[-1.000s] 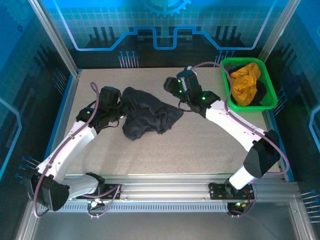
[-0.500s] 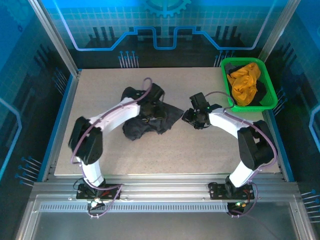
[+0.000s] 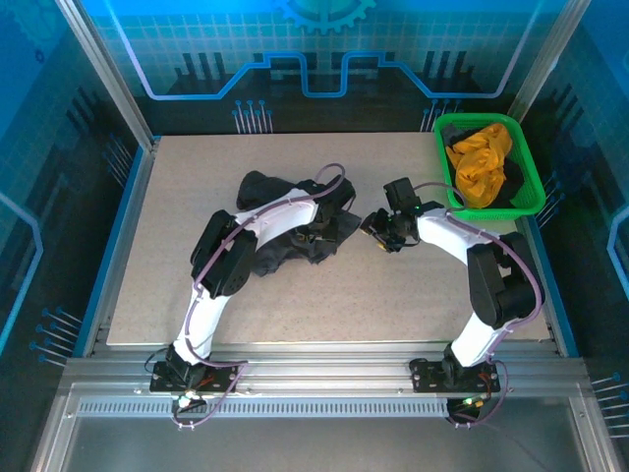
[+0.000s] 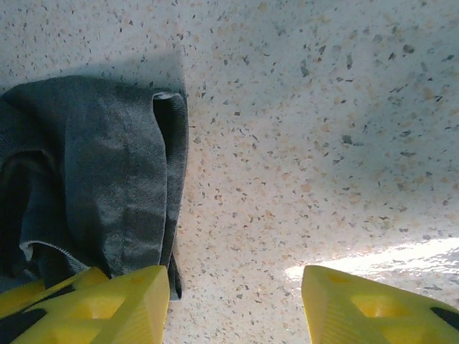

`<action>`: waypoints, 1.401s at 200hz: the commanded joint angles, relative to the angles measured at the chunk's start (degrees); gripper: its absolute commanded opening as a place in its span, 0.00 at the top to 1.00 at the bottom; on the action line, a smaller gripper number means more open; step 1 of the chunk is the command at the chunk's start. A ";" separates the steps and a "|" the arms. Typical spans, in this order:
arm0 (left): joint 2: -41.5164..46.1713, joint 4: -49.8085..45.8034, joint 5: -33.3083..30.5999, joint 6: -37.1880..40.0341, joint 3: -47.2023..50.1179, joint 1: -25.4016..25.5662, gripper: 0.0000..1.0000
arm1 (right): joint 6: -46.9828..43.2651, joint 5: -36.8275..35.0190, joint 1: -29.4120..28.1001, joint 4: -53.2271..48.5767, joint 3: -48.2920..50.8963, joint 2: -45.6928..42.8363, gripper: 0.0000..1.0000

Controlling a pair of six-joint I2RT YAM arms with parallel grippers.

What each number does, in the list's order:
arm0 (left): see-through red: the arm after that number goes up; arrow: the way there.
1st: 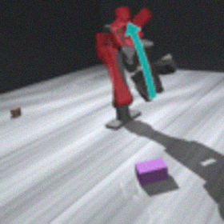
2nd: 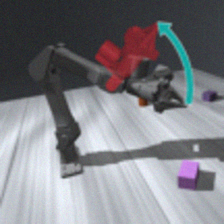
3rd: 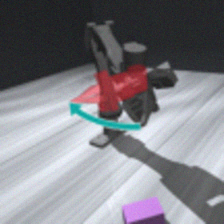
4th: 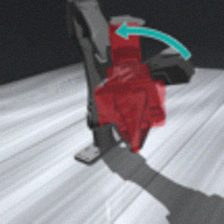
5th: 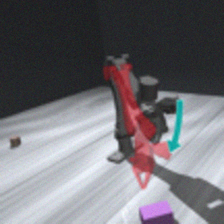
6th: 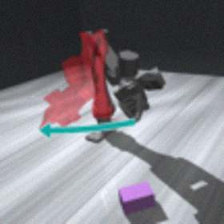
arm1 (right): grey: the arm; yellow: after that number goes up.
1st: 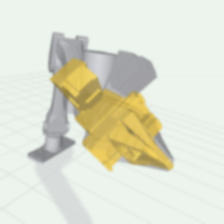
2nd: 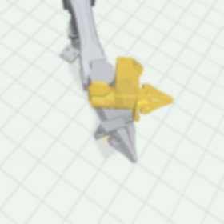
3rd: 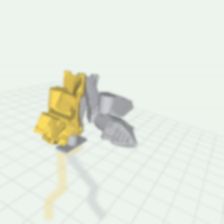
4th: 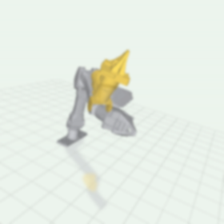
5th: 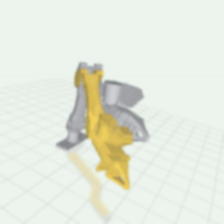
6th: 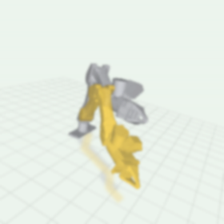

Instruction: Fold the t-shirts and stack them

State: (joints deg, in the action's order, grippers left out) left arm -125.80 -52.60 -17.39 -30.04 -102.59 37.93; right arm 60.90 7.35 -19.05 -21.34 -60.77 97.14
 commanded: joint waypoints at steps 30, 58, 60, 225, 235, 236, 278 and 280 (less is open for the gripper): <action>0.65 -1.41 -5.06 5.01 3.01 0.04 0.52 | 1.71 3.02 -0.59 -0.20 -2.99 3.63 0.48; 2.32 1.78 -7.62 7.43 6.33 -0.12 0.92 | 2.88 3.66 -1.28 0.49 -3.10 4.90 0.48; 2.55 2.04 -7.83 7.45 6.58 -0.14 0.94 | 2.96 3.70 -1.33 0.57 -3.12 4.94 0.48; 30.29 19.11 25.57 -1.22 31.04 -17.27 0.64 | 12.04 0.99 -15.84 2.76 -8.12 7.39 0.43; 31.53 18.19 23.20 -0.89 32.13 -17.37 0.61 | 12.02 0.48 -15.85 2.30 -7.55 6.59 0.44; 31.64 18.08 22.97 -0.80 32.25 -17.37 0.60 | 11.99 0.43 -15.85 2.29 -7.45 6.53 0.44; 35.23 12.66 14.62 7.76 35.15 -13.81 0.48 | 10.72 -0.21 -16.01 0.92 -6.03 5.53 0.46; 35.31 12.58 14.23 8.30 35.28 -13.44 0.47 | 10.72 -0.23 -15.93 0.88 -5.96 5.54 0.46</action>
State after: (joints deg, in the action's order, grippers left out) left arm -93.41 -36.18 2.04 -28.27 -68.82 21.47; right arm 71.61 8.21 -34.46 -18.39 -67.79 104.81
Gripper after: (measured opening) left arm 0.501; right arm 0.541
